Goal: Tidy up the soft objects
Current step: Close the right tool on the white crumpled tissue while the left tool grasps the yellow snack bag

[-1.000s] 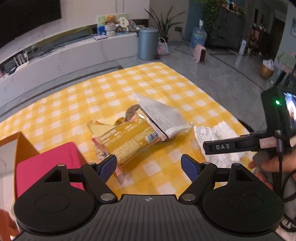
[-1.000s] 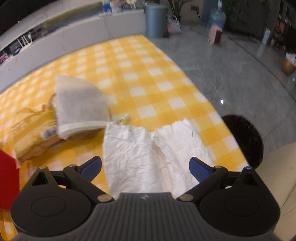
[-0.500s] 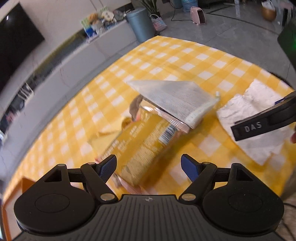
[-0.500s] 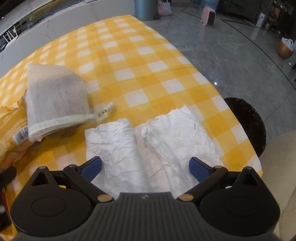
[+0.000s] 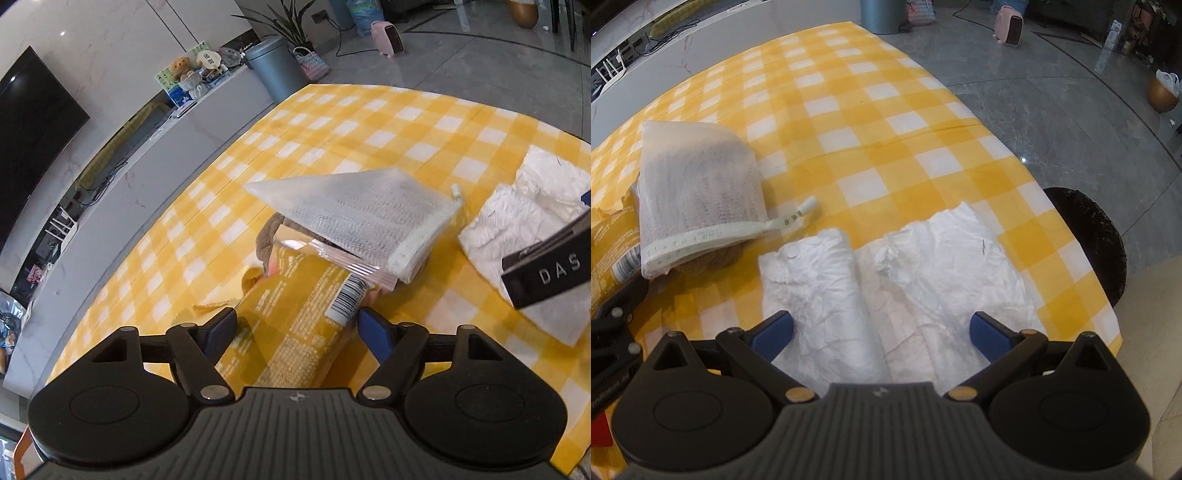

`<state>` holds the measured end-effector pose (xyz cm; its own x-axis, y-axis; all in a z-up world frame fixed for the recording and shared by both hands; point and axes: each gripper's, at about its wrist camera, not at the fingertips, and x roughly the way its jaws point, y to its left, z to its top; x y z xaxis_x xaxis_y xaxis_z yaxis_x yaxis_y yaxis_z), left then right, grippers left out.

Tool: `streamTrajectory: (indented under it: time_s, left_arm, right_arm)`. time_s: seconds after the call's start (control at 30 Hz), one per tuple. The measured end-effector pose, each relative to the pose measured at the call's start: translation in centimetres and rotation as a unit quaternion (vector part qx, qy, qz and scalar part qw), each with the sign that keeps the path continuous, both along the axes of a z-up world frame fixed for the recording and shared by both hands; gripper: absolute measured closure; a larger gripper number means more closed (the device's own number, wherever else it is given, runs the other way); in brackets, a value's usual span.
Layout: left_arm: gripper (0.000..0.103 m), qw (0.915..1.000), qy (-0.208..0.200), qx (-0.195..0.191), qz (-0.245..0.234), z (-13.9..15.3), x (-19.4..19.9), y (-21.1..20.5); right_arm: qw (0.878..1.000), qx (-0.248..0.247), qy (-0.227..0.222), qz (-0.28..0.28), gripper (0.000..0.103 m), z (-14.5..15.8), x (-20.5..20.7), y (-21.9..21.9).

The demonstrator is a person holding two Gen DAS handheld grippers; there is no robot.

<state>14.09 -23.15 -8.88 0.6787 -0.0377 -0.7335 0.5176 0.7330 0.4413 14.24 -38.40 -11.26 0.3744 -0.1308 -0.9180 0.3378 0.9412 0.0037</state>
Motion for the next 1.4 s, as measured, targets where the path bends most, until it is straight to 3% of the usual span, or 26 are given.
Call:
streamTrajectory:
  time_s: [0.03, 0.1, 0.17, 0.27, 0.4, 0.6, 0.67, 0.77, 0.9, 1.0, 1.13, 1.2, 1.27, 1.4]
  left_arm:
    - [0.02, 1.0, -0.001, -0.001, -0.003, -0.1, 0.0, 0.0]
    - [0.046, 0.9998, -0.003, -0.005, -0.016, -0.1, -0.3, -0.2]
    - [0.059, 0.9994, -0.002, -0.009, -0.035, 0.0, -0.8, -0.4]
    - [0.074, 0.9988, -0.005, -0.003, -0.049, 0.3, -1.4, -0.6]
    - [0.088, 0.9983, 0.023, -0.033, -0.041, 1.5, -0.9, 0.0]
    - [0.088, 0.9979, 0.031, -0.052, -0.025, 2.6, 0.0, 0.9]
    - [0.075, 0.9988, 0.018, -0.041, -0.022, 2.6, 0.0, 0.8]
    - [0.042, 0.9997, 0.004, 0.0, -0.022, 1.6, -0.1, 0.2]
    - [0.04, 0.998, -0.002, 0.047, -0.042, 0.2, -0.6, -0.6]
    - [0.027, 0.9969, 0.002, 0.063, -0.047, -0.9, -0.9, -1.0]
    - [0.027, 0.9954, -0.018, 0.088, -0.033, -1.9, -0.7, -1.2]
    - [0.02, 0.9962, -0.017, 0.083, -0.017, -2.0, -0.1, -1.2]
    - [0.019, 0.9976, -0.014, 0.068, -0.008, -1.9, 0.6, -0.9]
    - [0.039, 0.9999, 0.003, 0.005, 0.011, -0.8, 0.9, 0.1]
  right_arm:
    - [1.0, 0.0, 0.0, 0.0, 0.003, 0.0, 0.0, 0.0]
    - [1.0, 0.001, -0.001, 0.0, 0.003, 0.0, 0.0, 0.0]
    - [1.0, 0.001, -0.001, 0.0, 0.003, 0.0, 0.0, 0.0]
    - [1.0, 0.002, -0.001, 0.0, 0.003, 0.0, 0.0, -0.1]
    - [1.0, 0.013, -0.007, -0.005, 0.003, 0.1, -0.2, -0.4]
    - [1.0, 0.011, -0.005, -0.002, 0.003, 0.1, -0.2, -0.2]
    - [1.0, 0.014, -0.006, -0.002, 0.003, 0.1, -0.3, -0.3]
    - [1.0, 0.014, -0.006, -0.003, 0.003, 0.1, -0.3, -0.3]
    - [1.0, 0.012, -0.005, 0.0, 0.003, 0.1, -0.3, -0.2]
    - [1.0, 0.012, -0.005, 0.0, 0.003, 0.1, -0.3, -0.2]
    - [1.0, 0.012, -0.004, 0.0, 0.003, 0.1, -0.3, -0.2]
    - [1.0, 0.012, -0.004, 0.001, 0.003, 0.1, -0.3, -0.2]
    - [1.0, 0.012, -0.004, 0.001, 0.003, 0.1, -0.3, -0.2]
    - [1.0, 0.012, -0.004, 0.001, 0.003, 0.1, -0.3, -0.2]
